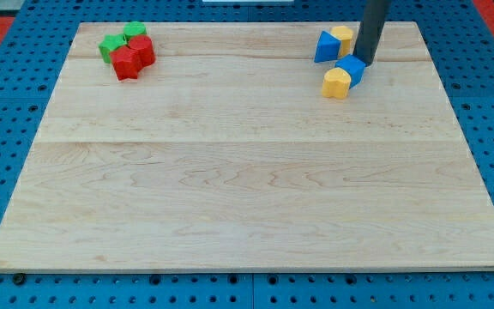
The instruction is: Move the yellow hexagon above the blue cube
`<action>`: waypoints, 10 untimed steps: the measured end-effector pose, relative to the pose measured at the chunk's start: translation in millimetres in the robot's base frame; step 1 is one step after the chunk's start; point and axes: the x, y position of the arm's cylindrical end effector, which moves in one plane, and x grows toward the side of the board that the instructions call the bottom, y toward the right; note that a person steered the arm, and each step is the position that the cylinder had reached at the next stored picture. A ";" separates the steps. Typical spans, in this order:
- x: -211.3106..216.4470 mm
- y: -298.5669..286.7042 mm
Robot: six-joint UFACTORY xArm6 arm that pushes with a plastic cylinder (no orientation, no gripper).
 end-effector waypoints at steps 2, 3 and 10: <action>-67.0 38.4; -84.5 -23.5; -11.4 -63.3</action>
